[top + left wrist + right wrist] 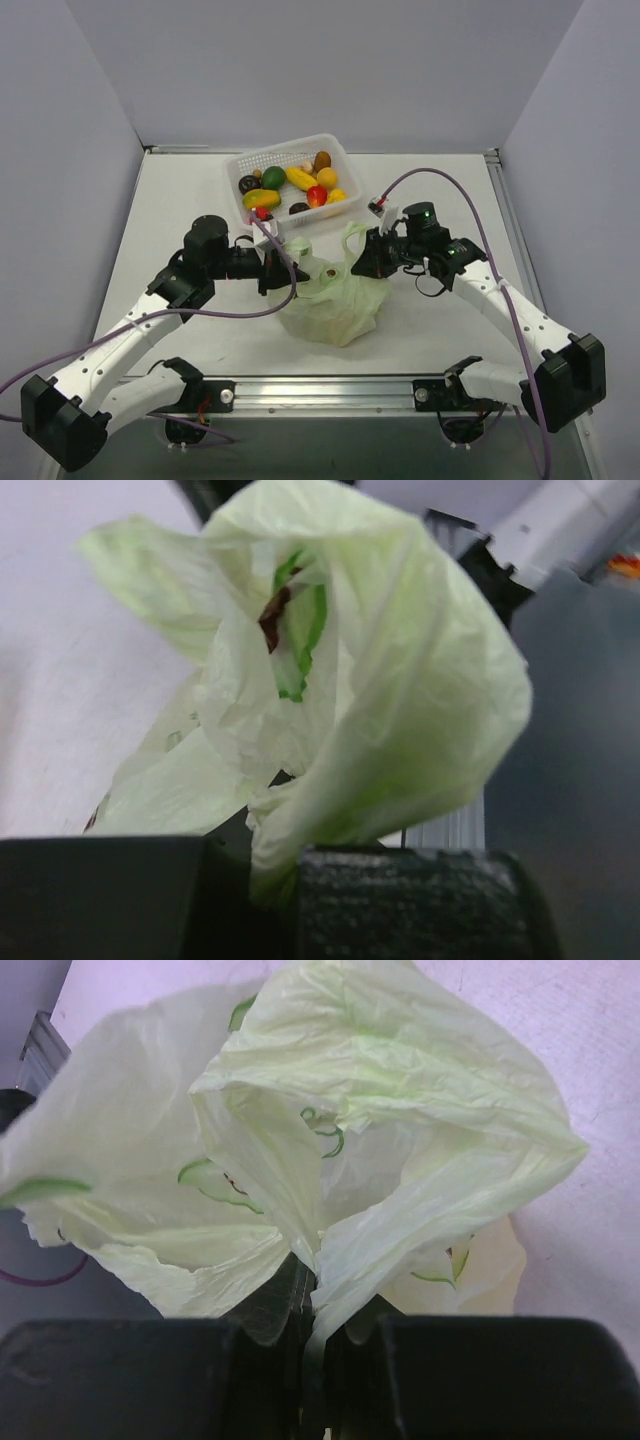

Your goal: Place the fake fruits into the plastic bag and tie a complex knot

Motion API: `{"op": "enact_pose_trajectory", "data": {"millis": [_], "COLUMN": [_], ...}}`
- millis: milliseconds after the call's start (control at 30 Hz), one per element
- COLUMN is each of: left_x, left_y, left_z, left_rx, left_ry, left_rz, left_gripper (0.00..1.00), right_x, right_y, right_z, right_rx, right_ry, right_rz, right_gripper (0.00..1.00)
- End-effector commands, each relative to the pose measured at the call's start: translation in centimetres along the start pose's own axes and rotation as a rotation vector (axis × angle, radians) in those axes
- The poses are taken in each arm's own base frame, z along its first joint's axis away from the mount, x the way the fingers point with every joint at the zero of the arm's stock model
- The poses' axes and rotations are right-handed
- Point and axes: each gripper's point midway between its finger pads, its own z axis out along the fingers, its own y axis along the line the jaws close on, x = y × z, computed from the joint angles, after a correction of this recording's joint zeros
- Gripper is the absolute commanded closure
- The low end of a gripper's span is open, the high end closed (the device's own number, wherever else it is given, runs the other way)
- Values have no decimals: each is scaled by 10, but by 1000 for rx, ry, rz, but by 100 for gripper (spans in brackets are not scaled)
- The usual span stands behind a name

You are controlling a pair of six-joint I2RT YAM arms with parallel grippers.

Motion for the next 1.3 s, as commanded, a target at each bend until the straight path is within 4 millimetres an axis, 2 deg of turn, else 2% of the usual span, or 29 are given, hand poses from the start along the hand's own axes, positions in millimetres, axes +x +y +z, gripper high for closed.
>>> {"op": "enact_pose_trajectory", "data": {"millis": [0,67,233,267,433,467,533,567,800,1133,1233,1267], "left_x": [-8,-4,7,0,3,6,9,10,18,27,24,23], "left_y": [-42,-38,-24,-22,-18,-15,-13,-15,-12,-5,-4,-6], "left_z": [3,11,30,33,41,43,44,45,47,55,57,58], "left_rx": [364,417,500,509,560,559,567,575,576,565,568,570], "left_ry": [-40,-22,32,22,30,34,39,39,53,80,76,76], "left_rz": [239,266,225,257,241,249,235,233,212,206,214,218], "left_gripper": [100,100,100,100,100,100,100,100,98,93,92,92], "right_x": [-36,-43,-32,-29,-19,-18,-17,-17,-18,-20,-23,-24], "right_y": [10,24,62,65,75,76,75,75,82,92,90,90], "right_z": [1,3,3,3,0,0,0,0,-2,-3,0,1], "right_rx": [-34,-75,-245,-262,-317,-324,-327,-329,-366,-404,-392,-390], "right_ry": [-48,-51,-15,-7,8,8,7,4,-6,-21,-28,-32], "right_rz": [-93,-145,-277,-288,-369,-389,-408,-416,-456,-503,-512,-517], "right_gripper": [100,100,100,100,100,92,88,81,65,63,69,77]}}
